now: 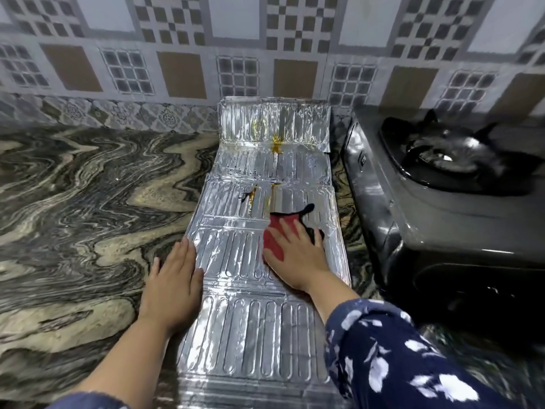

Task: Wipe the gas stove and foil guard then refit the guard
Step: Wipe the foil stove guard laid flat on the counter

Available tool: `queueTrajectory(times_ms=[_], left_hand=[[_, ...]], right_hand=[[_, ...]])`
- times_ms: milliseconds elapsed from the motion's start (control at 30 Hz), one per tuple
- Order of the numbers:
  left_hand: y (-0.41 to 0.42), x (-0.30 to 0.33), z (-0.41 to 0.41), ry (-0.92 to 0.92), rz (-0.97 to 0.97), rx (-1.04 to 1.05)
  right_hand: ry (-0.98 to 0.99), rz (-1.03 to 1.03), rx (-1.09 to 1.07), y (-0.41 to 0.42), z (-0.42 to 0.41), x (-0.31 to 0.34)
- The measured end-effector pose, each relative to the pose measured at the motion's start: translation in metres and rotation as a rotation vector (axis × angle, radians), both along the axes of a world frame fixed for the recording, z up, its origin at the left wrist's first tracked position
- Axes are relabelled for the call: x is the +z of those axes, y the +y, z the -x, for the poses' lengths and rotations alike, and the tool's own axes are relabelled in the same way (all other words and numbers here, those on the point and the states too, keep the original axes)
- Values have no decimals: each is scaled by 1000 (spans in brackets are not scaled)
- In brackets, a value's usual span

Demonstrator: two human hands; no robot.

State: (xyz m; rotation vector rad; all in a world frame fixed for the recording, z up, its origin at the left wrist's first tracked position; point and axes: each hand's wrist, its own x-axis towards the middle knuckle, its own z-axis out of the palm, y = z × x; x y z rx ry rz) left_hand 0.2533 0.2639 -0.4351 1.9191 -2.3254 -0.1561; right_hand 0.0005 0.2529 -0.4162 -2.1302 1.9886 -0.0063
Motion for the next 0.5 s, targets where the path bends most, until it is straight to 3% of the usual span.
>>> queueTrajectory(times_ms=[167,500], left_hand=[[5,6,1,5,-47,6],[-48,17,18,19,-97,56]], right_hand=[[30,-61,-6,27,8,6],[-8,-33,-58,4,41,11]])
